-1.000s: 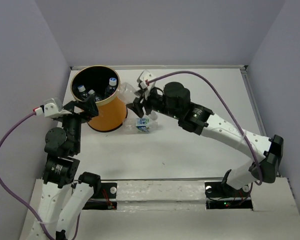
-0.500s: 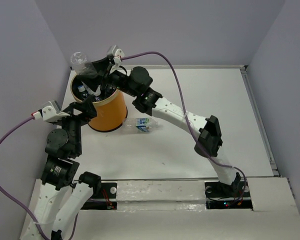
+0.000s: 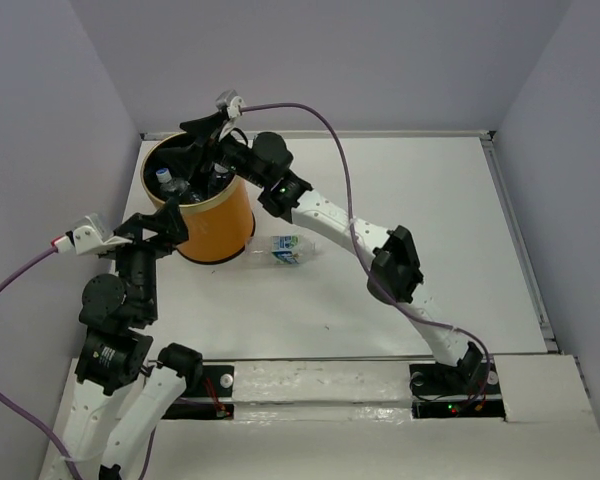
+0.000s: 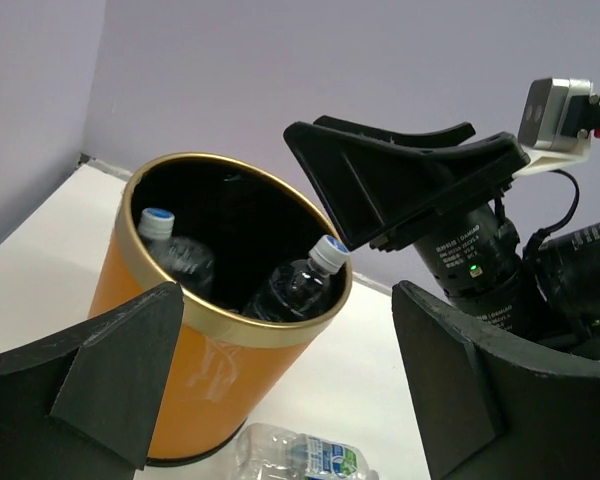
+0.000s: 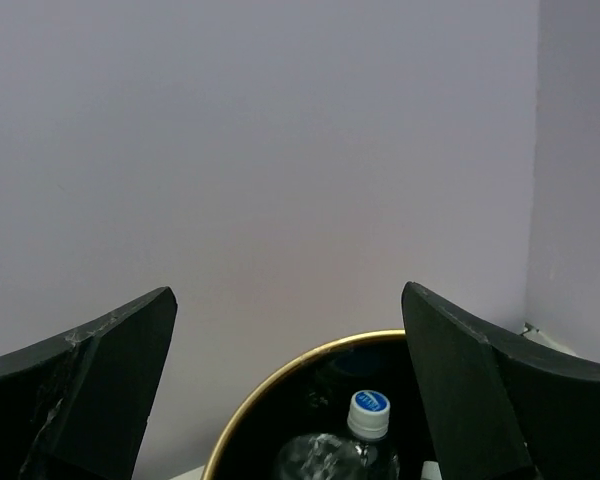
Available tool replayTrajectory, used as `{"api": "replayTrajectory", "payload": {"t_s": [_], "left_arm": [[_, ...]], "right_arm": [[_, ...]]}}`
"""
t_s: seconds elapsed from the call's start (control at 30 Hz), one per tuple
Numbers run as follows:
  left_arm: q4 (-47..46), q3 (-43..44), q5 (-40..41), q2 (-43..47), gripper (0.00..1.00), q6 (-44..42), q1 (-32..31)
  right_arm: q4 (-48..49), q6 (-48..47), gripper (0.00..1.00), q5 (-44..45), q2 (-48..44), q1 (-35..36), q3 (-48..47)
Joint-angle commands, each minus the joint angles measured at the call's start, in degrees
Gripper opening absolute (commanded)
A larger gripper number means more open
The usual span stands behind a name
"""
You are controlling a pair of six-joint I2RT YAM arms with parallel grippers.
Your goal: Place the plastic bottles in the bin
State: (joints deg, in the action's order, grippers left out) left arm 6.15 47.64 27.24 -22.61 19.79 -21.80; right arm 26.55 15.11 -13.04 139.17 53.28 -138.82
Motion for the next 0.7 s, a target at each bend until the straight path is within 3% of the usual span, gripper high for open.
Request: {"api": "replayTrajectory", "payload": {"t_s": [0.0, 0.13, 0.17, 0.23, 0.27, 0.33, 0.37, 0.4, 0.43, 0.53, 0.67], "left_arm": [[-7.45, -0.70, -4.65, 1.78, 0.95, -3.18, -0.43], [-12.56, -3.34, -16.47, 0.56, 0.98, -6.69, -0.43], [-12.66, -2.73, -19.22, -2.23, 0.99, -7.22, -0.52], [-12.39, -1.59, -26.84, -6.02, 0.99, -8.89, -1.05], [-11.44, -0.19, -30.20, -10.22, 0.99, -9.24, -1.40], [-10.73, 0.87, -33.99, -14.46, 0.99, -10.64, -2.37], [-9.68, 1.84, -35.84, -18.22, 0.99, -11.26, -4.28], [-9.06, 2.45, -36.55, -20.17, 0.99, -12.14, -5.35], [-8.10, 3.07, -36.74, -21.93, 0.99, -13.10, -6.57], [-3.80, 5.71, -34.29, -29.49, 0.99, -17.23, -13.07], [2.89, 10.97, -23.24, -41.17, 0.99, -21.44, -21.42]], "right_arm": [[1.32, -0.26, 1.00, 0.56, -8.54, -0.54, -0.76], [3.24, -1.57, 0.96, 2.65, -21.02, -2.21, 14.15], [4.03, -2.01, 0.94, 3.36, -24.36, -2.21, 23.94], [5.26, -2.37, 0.90, 5.81, -35.25, -4.57, 34.44], [5.36, -2.37, 0.90, 6.53, -38.85, -5.45, 45.03], [5.10, -1.14, 0.89, 8.11, -49.58, -7.47, 55.63], [4.92, 0.69, 0.89, 9.42, -53.09, -9.83, 65.95], [4.66, 1.75, 0.89, 9.78, -56.35, -10.99, 66.05], [4.39, 2.80, 0.89, 10.39, -59.69, -12.22, 75.10], [0.02, 6.32, 0.92, 12.42, -71.12, -16.70, 89.31], [-3.07, 7.47, 0.94, 15.66, -83.52, -19.26, 101.25]]}}
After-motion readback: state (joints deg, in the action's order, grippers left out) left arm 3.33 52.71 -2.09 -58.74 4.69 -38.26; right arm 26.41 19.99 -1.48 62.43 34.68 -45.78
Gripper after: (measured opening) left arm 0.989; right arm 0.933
